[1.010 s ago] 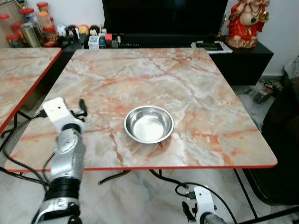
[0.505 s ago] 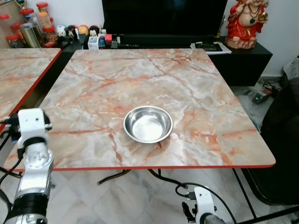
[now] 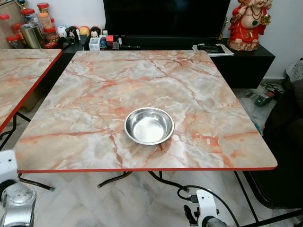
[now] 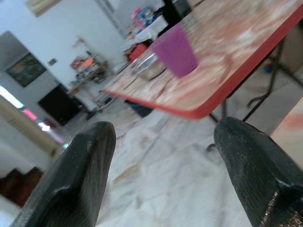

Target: Setting the table

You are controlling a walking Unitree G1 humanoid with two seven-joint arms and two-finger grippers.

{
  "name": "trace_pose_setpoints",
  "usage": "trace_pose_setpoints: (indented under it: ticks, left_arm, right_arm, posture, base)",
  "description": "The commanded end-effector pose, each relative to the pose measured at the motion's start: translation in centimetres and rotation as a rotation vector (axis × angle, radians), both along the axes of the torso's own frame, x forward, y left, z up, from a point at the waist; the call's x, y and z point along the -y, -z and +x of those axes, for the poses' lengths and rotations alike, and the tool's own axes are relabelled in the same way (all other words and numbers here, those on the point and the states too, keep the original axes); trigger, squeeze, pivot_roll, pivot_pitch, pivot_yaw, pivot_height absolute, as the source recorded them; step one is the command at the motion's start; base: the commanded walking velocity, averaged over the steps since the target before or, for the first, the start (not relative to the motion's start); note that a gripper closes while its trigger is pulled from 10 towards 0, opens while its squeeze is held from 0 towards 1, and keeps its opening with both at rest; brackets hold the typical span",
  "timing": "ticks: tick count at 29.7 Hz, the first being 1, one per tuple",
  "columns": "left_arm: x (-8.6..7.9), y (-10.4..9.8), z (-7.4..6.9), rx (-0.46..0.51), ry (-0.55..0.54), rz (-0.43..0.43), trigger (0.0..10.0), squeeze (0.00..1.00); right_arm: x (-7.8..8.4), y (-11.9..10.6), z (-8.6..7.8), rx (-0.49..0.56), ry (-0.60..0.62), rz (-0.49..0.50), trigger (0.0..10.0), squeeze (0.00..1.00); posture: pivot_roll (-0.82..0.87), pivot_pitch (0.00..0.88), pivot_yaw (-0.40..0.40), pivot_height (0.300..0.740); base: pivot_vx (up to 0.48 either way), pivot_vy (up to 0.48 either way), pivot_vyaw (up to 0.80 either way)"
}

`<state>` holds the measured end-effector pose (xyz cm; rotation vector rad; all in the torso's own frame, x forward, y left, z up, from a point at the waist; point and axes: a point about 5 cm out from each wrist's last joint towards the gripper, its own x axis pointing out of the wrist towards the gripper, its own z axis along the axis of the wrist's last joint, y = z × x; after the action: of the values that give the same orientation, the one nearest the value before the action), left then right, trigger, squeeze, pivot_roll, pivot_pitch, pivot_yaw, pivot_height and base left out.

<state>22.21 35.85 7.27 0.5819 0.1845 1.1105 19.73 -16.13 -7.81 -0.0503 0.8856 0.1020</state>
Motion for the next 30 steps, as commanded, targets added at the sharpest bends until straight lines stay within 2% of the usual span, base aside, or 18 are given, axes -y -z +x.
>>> trace_pose_setpoints:
  ticks: [1,6,7,8,9,13,14,15,16,17,19,20,21,24,25,29,30]
  left_arm:
    - [-0.3,0.9,-1.2,-0.057,-0.051,0.031,10.0,0.00]
    - [-0.5,2.1,-2.0,-0.099,-0.096,0.014,10.0,0.00]
    - [-0.3,2.9,-2.3,-0.129,-0.092,-0.020,10.0,0.00]
    - [0.3,4.9,-2.7,-0.202,-0.053,-0.121,10.0,0.00]
    - [0.6,5.5,-2.8,-0.224,-0.037,-0.156,10.0,0.00]
    - [1.4,6.8,-2.8,-0.265,0.017,-0.245,10.0,0.00]
    - [1.4,6.8,-2.8,-0.265,0.017,-0.245,10.0,0.00]
    - [3.1,8.6,-2.5,-0.318,0.146,-0.397,10.0,0.00]
    - [4.0,9.3,-2.4,-0.349,0.204,-0.455,10.0,0.00]
    - [5.5,10.4,-2.2,-0.401,0.298,-0.535,10.0,0.00]
    - [6.9,11.3,-2.2,-0.453,0.374,-0.591,10.0,0.00]
    - [6.9,11.3,-2.2,-0.453,0.374,-0.591,10.0,0.00]
    - [8.2,11.9,-2.0,-0.471,0.442,-0.655,10.0,0.00]
    - [10.2,12.6,-1.8,-0.519,0.557,-0.722,10.0,0.00]
    - [11.4,13.0,-1.7,-0.547,0.620,-0.756,10.0,0.00]
    - [12.7,13.4,-1.6,-0.588,0.701,-0.777,10.0,0.00]
    - [14.3,13.7,-1.6,-0.637,0.798,-0.792,10.0,0.00]
  right_arm:
    - [0.2,0.0,0.0,-0.001,0.011,-0.001,10.0,0.00]
    - [0.2,0.1,-0.1,-0.003,0.011,-0.002,10.0,0.00]
    - [0.2,0.1,-0.1,-0.003,0.011,-0.002,10.0,0.00]
    - [0.2,0.0,-0.1,-0.004,0.011,-0.002,10.0,0.00]
    - [0.2,0.0,-0.1,-0.004,0.011,-0.003,10.0,0.00]
    - [0.2,0.0,-0.1,-0.004,0.011,-0.004,10.0,0.00]
    - [0.2,0.0,-0.1,-0.004,0.011,-0.004,10.0,0.00]
    - [0.3,0.0,-0.1,-0.005,0.013,-0.006,10.0,0.00]
    - [0.3,0.1,-0.1,-0.006,0.013,-0.007,10.0,0.00]
    - [0.4,0.0,-0.1,-0.006,0.020,-0.007,10.0,0.00]
    - [0.5,0.0,-0.1,-0.007,0.021,-0.009,10.0,0.00]
    - [0.5,0.0,-0.1,-0.007,0.021,-0.009,10.0,0.00]
    - [0.5,0.0,-0.1,-0.008,0.026,-0.009,10.0,0.00]
    - [0.6,0.1,-0.2,-0.015,0.022,-0.013,10.0,0.00]
    - [0.6,0.1,-0.2,-0.015,0.027,-0.012,10.0,0.00]
    - [0.6,0.1,-0.2,-0.017,0.028,-0.012,10.0,0.00]
    - [0.6,0.1,-0.2,-0.018,0.029,-0.013,10.0,0.00]
  posture:
    - [0.03,0.000,-0.012,0.740]
    - [0.03,0.000,-0.012,0.740]
    - [0.03,0.000,-0.013,0.740]
    - [0.03,0.000,-0.013,0.740]
    - [0.03,0.000,-0.013,0.740]
    - [0.03,0.000,-0.013,0.740]
    - [0.03,0.000,-0.013,0.740]
    - [0.02,0.000,-0.010,0.740]
    - [0.02,0.000,-0.010,0.740]
    - [0.01,0.000,-0.006,0.740]
    - [0.01,0.000,-0.006,0.740]
    - [0.01,0.000,-0.006,0.740]
    - [0.02,0.000,-0.009,0.740]
    - [0.01,0.000,-0.009,0.740]
    - [0.02,0.000,-0.011,0.740]
    - [0.02,0.000,-0.010,0.740]
    - [0.02,0.000,-0.010,0.740]
  base:
    - [0.000,0.000,0.00]
    - [0.000,0.000,0.00]
    - [0.000,0.000,0.00]
    - [0.000,0.000,0.00]
    - [0.000,0.000,0.00]
    - [0.000,0.000,0.00]
    - [0.000,0.000,0.00]
    - [0.000,0.000,0.00]
    - [0.000,0.000,0.00]
    - [0.000,0.000,0.00]
    - [0.000,0.000,0.00]
    - [0.000,0.000,0.00]
    - [0.000,0.000,0.00]
    - [0.000,0.000,0.00]
    - [0.000,0.000,0.00]
    - [0.000,0.000,0.00]
    - [0.000,0.000,0.00]
